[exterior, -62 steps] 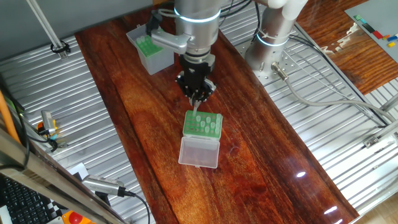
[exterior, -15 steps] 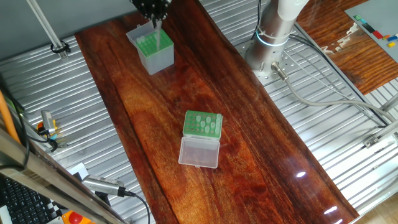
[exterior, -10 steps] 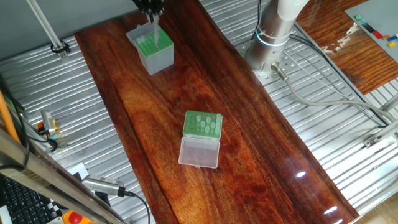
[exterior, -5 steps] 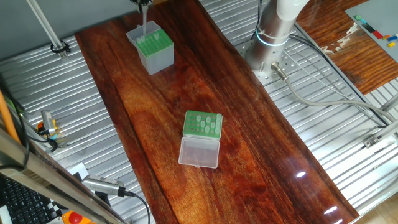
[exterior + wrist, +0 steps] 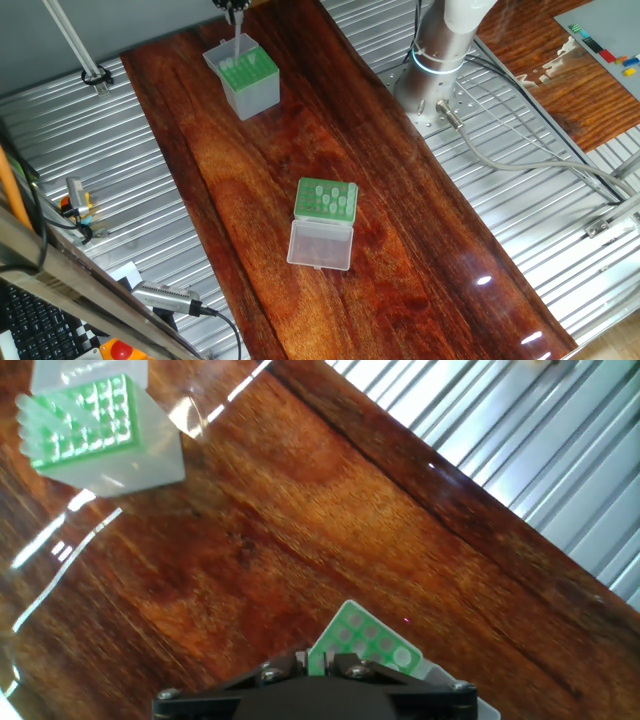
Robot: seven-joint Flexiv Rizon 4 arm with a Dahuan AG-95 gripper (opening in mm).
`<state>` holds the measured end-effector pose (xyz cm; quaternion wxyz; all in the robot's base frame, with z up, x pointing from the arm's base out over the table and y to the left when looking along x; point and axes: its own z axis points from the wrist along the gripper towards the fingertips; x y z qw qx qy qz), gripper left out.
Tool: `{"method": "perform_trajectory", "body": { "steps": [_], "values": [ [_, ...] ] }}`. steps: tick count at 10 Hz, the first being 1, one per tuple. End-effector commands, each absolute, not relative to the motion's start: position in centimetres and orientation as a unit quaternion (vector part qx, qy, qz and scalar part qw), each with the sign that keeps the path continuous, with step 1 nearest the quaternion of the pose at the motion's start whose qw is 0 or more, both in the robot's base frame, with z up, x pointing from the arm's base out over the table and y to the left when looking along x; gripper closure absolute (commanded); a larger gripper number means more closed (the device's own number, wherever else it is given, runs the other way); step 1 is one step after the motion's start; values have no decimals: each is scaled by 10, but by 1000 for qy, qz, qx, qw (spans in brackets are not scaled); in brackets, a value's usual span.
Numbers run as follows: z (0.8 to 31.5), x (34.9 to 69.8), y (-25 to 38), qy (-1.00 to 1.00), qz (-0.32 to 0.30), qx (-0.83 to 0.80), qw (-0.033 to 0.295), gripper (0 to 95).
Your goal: Transfer all large pipette tips from one holder to another
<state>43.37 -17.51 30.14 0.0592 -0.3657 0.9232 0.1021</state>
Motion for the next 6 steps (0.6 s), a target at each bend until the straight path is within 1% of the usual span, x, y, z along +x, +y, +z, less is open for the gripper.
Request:
{"method": "perform_trajectory", "body": {
  "steps": [1, 6],
  "values": [
    [299, 429, -173, 926, 88, -362, 60, 950],
    [300, 429, -171, 927, 85, -361, 58, 950]
  ]
}}
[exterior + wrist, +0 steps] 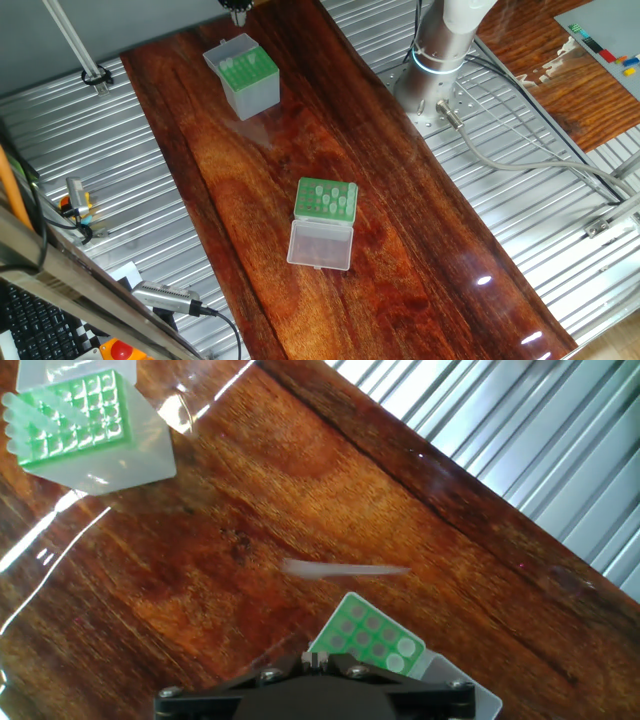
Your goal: Transfer all large pipette tips from one holder to another
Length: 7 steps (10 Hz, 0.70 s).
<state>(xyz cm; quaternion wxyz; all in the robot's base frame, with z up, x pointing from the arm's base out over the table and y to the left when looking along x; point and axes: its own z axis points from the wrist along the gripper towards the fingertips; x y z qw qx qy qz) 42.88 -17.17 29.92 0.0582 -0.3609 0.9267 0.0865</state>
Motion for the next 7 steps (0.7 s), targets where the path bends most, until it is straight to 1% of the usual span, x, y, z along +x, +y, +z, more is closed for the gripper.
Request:
{"method": "perform_trajectory", "body": {
  "steps": [1, 3, 5, 7],
  "values": [
    [301, 430, -169, 927, 84, -361, 57, 950],
    [305, 436, -158, 928, 73, -360, 54, 570],
    [304, 446, -145, 932, 69, -353, 52, 570],
    [299, 452, -132, 939, 51, -338, 49, 570]
  ]
}}
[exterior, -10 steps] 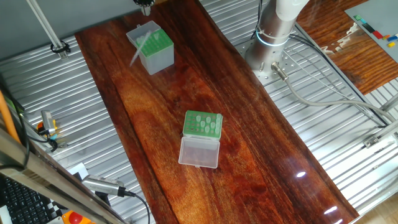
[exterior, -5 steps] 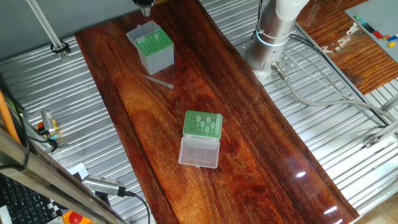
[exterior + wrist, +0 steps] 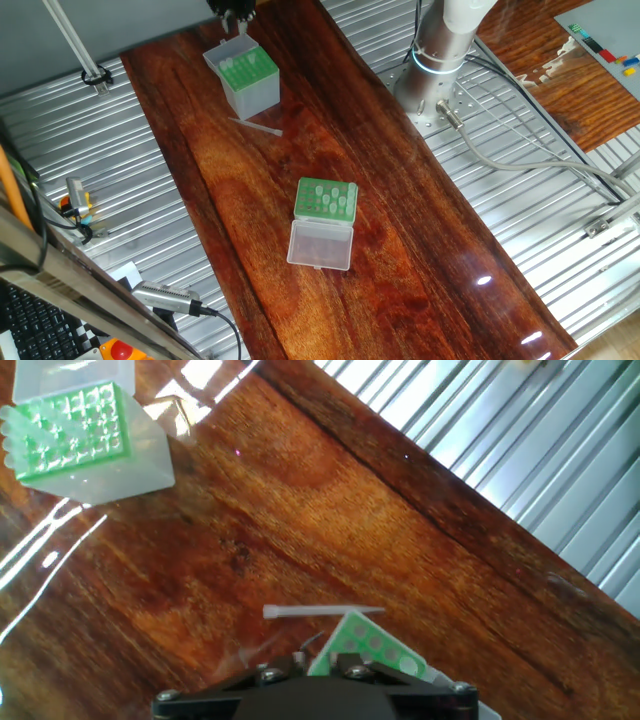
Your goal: Transfer all large pipette tips from one holder to another
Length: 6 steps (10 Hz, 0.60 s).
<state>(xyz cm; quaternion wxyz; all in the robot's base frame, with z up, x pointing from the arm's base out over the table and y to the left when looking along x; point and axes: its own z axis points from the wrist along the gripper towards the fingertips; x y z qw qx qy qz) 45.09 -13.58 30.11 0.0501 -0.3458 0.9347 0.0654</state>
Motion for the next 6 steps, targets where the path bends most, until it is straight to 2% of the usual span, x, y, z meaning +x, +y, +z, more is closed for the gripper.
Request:
{"method": "perform_trajectory", "body": {
  "steps": [1, 3, 5, 6],
  "values": [
    [299, 452, -132, 941, 42, -331, 52, 570],
    [299, 452, -132, 943, 35, -324, 67, 570],
    [299, 452, -132, 945, 30, -320, 65, 570],
    [299, 452, -132, 945, 20, -322, 59, 760]
  ]
}}
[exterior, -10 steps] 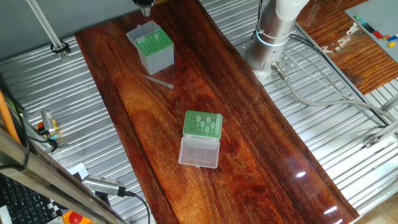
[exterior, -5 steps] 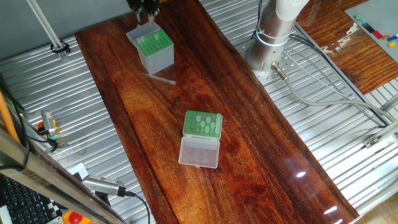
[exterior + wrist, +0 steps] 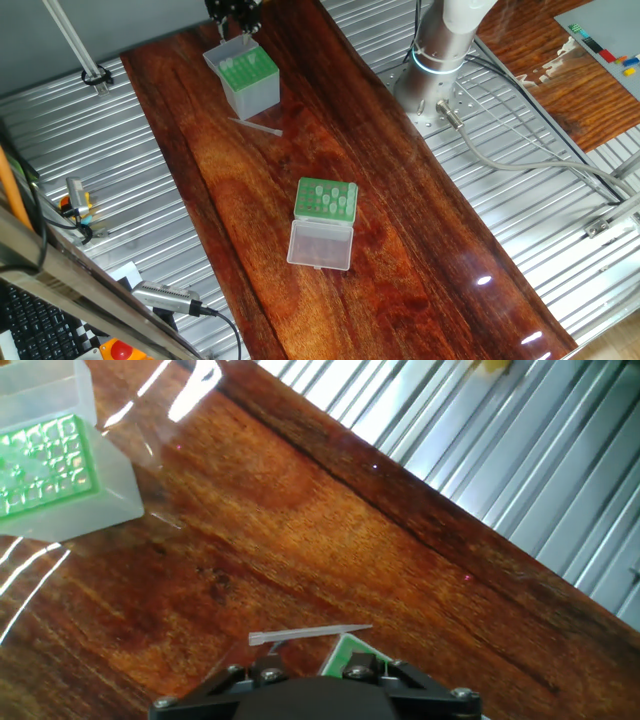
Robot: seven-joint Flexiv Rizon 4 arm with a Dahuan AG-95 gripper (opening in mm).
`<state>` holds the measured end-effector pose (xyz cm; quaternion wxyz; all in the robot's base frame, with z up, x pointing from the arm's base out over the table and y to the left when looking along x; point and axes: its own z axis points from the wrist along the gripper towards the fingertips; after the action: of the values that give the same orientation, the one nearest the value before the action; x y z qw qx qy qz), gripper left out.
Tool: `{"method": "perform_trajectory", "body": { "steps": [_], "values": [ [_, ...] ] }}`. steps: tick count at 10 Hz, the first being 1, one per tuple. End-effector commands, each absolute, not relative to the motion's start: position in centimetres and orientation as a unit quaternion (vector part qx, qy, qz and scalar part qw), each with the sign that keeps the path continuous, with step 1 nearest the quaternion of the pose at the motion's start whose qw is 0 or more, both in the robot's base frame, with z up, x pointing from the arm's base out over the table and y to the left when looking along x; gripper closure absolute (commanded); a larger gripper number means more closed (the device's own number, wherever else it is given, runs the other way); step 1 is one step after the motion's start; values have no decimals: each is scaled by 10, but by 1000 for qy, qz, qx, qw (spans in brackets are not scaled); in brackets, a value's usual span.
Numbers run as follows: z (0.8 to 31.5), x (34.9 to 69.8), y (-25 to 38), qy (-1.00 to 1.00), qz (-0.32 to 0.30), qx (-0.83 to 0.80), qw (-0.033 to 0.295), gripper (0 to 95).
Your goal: Transfer all large pipette tips from one holder to another
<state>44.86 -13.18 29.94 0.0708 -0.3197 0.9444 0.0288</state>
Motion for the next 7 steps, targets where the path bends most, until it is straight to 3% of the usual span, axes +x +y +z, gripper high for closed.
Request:
{"method": "perform_trajectory", "body": {
  "steps": [1, 7],
  "values": [
    [299, 452, -132, 945, 18, -321, 56, 760],
    [299, 452, -132, 947, -5, -322, 8, 760]
  ]
}}
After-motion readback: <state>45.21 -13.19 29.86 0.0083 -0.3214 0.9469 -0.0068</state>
